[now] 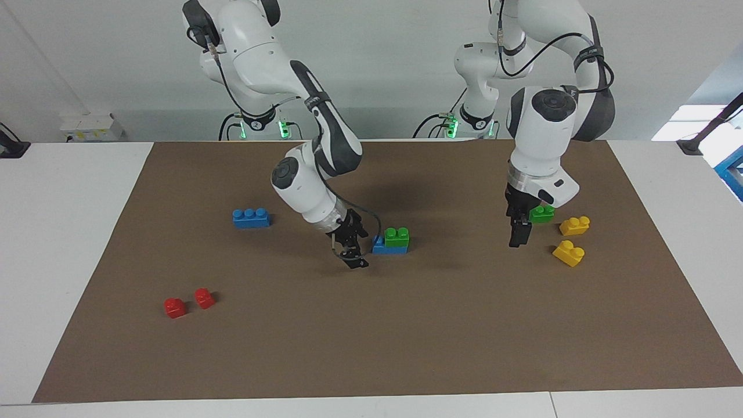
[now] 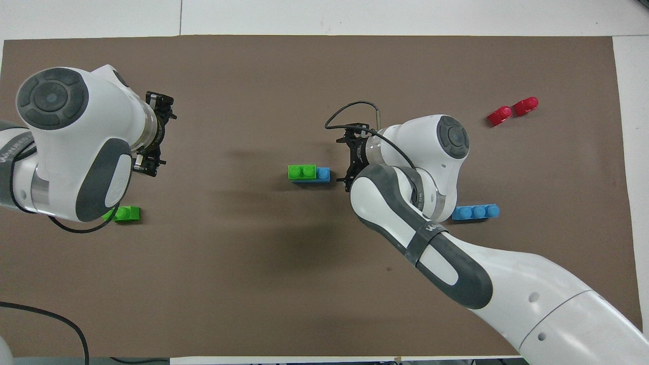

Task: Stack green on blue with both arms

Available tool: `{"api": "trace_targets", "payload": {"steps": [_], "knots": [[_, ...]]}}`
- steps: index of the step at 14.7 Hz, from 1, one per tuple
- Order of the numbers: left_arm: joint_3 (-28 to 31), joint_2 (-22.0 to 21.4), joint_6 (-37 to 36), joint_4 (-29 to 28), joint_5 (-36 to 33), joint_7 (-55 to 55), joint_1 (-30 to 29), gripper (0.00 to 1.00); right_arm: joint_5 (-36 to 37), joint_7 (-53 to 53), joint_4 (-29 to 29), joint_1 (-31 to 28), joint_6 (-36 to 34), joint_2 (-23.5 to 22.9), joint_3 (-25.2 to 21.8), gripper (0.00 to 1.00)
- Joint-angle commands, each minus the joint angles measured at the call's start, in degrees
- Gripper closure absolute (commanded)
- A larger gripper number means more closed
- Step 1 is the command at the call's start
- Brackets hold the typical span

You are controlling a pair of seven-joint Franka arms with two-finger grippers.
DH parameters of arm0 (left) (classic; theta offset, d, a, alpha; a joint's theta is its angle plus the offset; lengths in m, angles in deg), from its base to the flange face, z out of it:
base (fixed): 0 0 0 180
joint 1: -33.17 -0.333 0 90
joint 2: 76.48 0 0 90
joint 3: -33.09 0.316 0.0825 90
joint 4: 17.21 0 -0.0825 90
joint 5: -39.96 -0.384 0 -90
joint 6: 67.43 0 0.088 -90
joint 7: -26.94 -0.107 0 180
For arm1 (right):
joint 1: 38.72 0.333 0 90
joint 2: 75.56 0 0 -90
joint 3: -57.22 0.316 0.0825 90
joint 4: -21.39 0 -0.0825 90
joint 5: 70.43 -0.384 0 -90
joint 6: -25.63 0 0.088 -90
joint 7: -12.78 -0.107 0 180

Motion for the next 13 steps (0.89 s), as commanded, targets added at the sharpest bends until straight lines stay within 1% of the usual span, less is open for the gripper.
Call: {"api": "trace_targets", "payload": {"steps": [1,2,4,5,6,8,11,13], "knots": [[-0.44,-2.44,-4.34,0.24,3.07,-16.42,-4.62,0.0,-0.7,6.38,0.0,-5.37,-5.66,2.46,0.36,0.0],[-0.18,-3.41,-5.57,0.33,5.08,-22.93,-6.46,0.0,-0.43,8.93,0.17,-7.13,-7.77,3.17,0.28,0.0],[0.0,-5.96,-9.78,1.2,8.95,-37.24,-10.5,0.0,1.49,18.91,0.09,-11.17,-12.6,5.8,-0.07,0.0],[0.09,-6.58,-11.98,2.17,9.93,-42.36,-11.57,0.0,3.85,23.15,0.09,-13.28,-14.54,7.12,-0.08,0.0],[0.18,-6.84,-14.52,3.48,9.94,-46.94,-12.28,0.0,7.96,28.93,0.17,-15.39,-16.56,8.78,0.01,0.0],[0.53,-7.2,-19.62,6.56,9.85,-56.17,-12.72,0.0,15.36,39.92,1.92,-18.38,-20.6,11.51,0.01,0.0],[1.93,-8.25,-26.13,9.29,9.23,-70.68,-12.37,0.0,20.74,56.18,6.75,-22.61,-28.08,13.98,0.01,0.0],[2.02,-8.34,-29.91,12.62,9.23,-75.18,-12.46,0.0,25.12,67.43,7.29,-24.46,-29.5,17.22,0.01,0.0]]}}
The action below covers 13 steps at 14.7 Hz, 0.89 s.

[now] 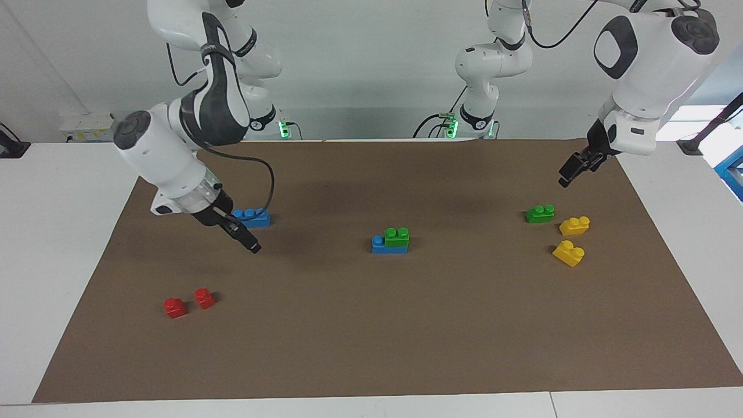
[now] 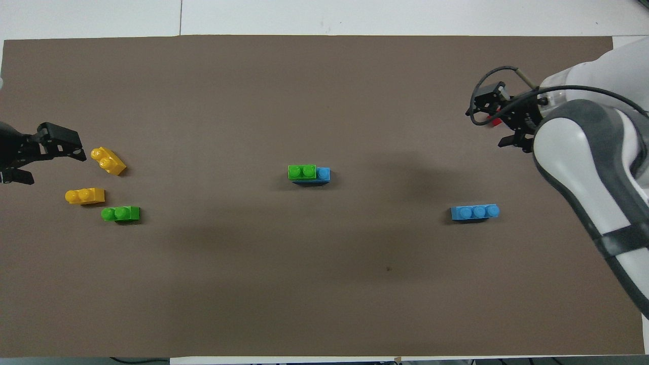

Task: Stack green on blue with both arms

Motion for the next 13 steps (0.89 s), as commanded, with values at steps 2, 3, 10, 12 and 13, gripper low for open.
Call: {"api": "trace_targets", "payload": {"steps": [2,3,10,12,13], "knots": [[0.87,0.19,-6.34,5.71,0.36,-7.66,0.28,0.0,8.19,18.78,0.76,-2.36,-2.12,5.57,0.54,0.0],[0.87,0.54,-7.82,7.72,0.44,-7.49,0.63,0.0,9.08,20.73,0.76,-2.89,-2.91,6.89,0.54,0.0],[1.66,0.9,-15.39,11.17,0.79,-7.75,0.98,0.0,9.17,22.5,0.5,-6.14,-14.32,15.06,0.45,0.0],[1.75,0.9,-15.4,11.17,0.8,-7.93,0.89,0.0,9.17,24.78,0.41,-6.67,-16.18,16.39,0.36,0.0],[1.49,0.9,-15.22,11.17,0.8,-7.93,0.98,0.0,9.17,25.75,0.32,-6.84,-17.4,16.65,0.19,0.0]]}}
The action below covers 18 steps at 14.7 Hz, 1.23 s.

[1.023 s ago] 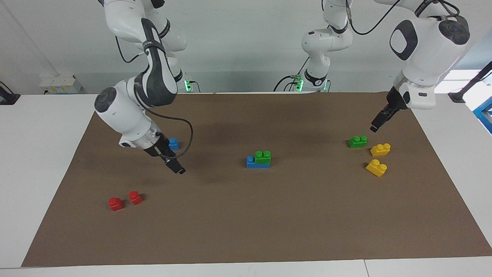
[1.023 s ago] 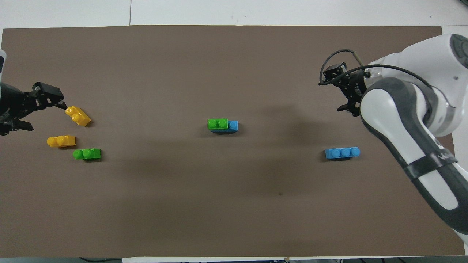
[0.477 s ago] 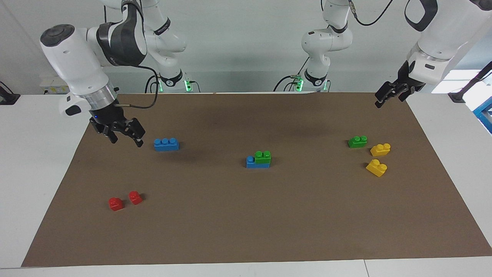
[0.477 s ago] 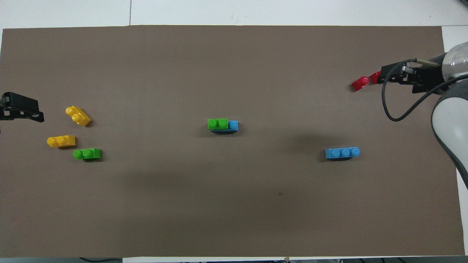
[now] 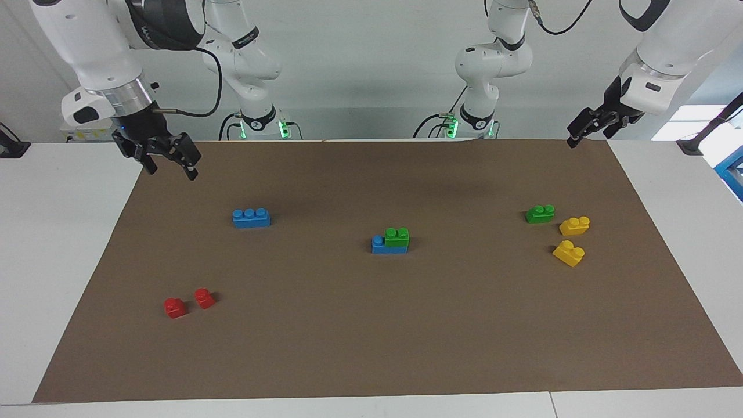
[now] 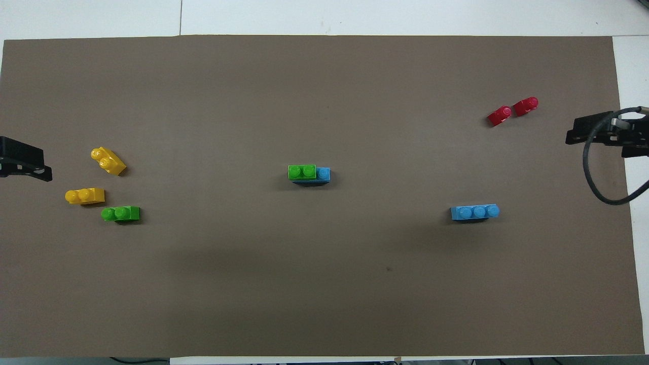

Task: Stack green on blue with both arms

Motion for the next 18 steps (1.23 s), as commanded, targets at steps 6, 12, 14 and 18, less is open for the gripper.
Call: {"api": "trace_targets", "payload": {"steps": [6,12,14,18], "knots": [[-0.02,0.09,0.95,1.08,0.97,-2.28,1.44,0.0,0.7,3.49,-1.67,-1.09,-7.06,4.9,0.05,0.0],[-0.02,-0.26,0.59,1.34,0.97,-2.37,1.18,0.0,0.61,3.49,-1.59,-1.09,-7.5,4.99,0.05,0.0],[-0.02,-0.35,0.77,1.25,1.05,-2.37,1.35,0.0,0.61,3.22,-1.59,-1.01,-7.41,4.99,0.05,0.0],[-0.02,-0.44,0.95,1.25,1.05,-2.37,1.35,0.0,0.61,3.05,-1.59,-0.92,-7.41,4.9,0.13,0.0]]}}
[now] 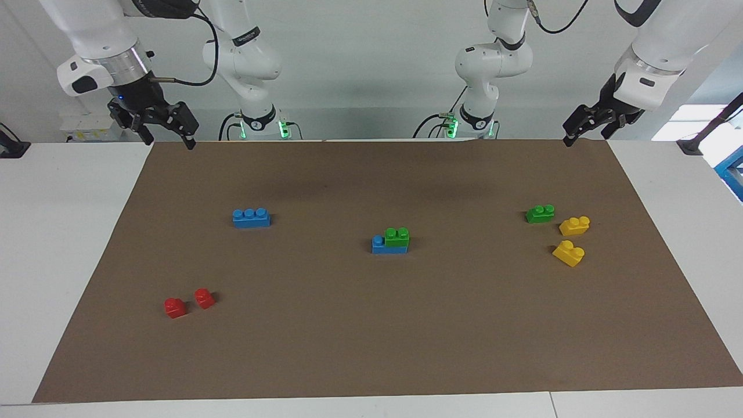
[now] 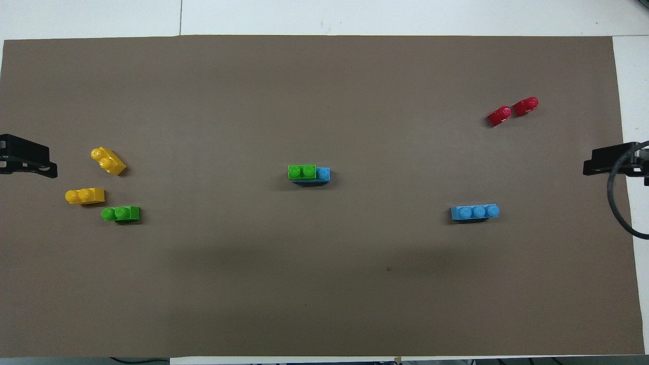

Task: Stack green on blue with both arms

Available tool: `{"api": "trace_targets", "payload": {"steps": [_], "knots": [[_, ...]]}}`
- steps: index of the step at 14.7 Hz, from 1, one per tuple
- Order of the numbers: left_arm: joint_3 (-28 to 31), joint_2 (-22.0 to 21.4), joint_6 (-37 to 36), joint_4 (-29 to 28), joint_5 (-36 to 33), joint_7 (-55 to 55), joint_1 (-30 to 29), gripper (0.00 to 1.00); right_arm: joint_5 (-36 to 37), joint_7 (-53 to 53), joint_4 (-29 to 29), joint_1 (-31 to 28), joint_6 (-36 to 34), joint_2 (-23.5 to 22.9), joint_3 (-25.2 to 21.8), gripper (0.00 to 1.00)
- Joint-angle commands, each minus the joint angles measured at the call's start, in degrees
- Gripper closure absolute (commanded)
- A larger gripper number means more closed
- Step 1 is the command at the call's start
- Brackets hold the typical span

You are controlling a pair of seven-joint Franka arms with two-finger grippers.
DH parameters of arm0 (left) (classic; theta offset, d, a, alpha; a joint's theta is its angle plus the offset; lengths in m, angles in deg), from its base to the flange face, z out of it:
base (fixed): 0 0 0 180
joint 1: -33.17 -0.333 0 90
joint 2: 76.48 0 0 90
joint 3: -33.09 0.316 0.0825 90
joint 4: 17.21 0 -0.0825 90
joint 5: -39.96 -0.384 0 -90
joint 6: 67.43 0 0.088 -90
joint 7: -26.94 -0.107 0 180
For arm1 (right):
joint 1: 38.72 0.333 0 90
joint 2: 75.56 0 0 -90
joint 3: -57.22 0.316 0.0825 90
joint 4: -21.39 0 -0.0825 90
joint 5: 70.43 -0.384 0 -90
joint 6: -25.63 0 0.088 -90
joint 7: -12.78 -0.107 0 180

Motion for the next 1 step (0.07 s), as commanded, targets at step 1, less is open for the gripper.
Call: {"api": "trace_targets", "payload": {"steps": [1], "knots": [[0.59,-0.22,0.33,0.46,0.92,-0.8,0.58,0.0,0.61,0.43,-1.07,-0.27,-0.15,1.05,0.31,0.0]]}}
